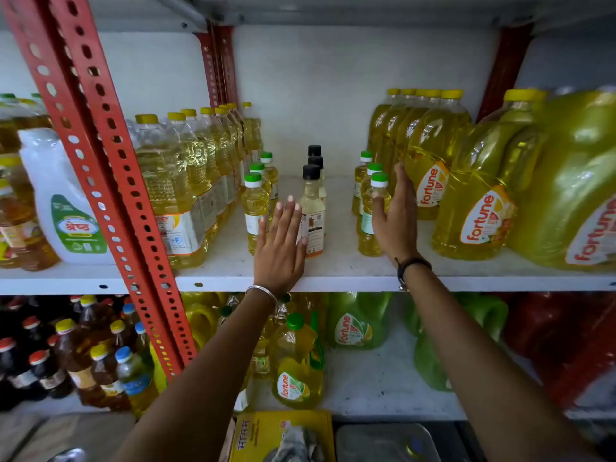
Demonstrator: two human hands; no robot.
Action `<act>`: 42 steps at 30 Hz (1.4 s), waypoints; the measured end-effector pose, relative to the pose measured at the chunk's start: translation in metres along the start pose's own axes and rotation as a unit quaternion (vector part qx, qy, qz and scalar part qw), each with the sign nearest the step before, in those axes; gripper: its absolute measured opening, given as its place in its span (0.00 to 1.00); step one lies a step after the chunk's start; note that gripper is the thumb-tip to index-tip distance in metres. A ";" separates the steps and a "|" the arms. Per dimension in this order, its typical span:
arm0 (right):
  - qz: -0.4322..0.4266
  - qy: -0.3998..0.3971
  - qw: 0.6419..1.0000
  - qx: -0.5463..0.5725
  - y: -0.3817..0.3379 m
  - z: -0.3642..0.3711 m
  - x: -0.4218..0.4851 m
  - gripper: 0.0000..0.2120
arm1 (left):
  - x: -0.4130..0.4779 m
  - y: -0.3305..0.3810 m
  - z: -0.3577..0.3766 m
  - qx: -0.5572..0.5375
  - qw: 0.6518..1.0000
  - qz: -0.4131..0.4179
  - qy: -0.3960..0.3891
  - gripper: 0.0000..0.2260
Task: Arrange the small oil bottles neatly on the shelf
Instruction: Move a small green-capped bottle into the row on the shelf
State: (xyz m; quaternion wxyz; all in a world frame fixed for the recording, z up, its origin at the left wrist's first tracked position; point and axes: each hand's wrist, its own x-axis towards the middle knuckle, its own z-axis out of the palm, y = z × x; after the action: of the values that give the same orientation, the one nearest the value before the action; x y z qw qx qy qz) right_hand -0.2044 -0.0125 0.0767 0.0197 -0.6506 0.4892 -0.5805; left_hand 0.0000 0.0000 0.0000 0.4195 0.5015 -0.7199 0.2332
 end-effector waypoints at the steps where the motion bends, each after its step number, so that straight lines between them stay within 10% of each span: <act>1: 0.029 -0.012 0.999 0.032 0.003 0.001 0.005 0.27 | 0.000 -0.001 0.000 0.005 1.000 -0.007 -0.006 0.26; 42: 0.148 -0.047 0.985 0.081 0.009 -0.008 0.028 0.21 | -0.004 -0.004 0.005 0.010 0.999 -0.035 -0.039 0.27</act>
State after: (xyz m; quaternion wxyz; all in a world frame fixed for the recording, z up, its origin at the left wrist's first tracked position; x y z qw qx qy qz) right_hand -0.2206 -0.0310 0.0944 0.1806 -0.5936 0.5302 -0.5778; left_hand 0.0022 -0.0035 -0.0065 0.3935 0.5392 -0.7155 0.2061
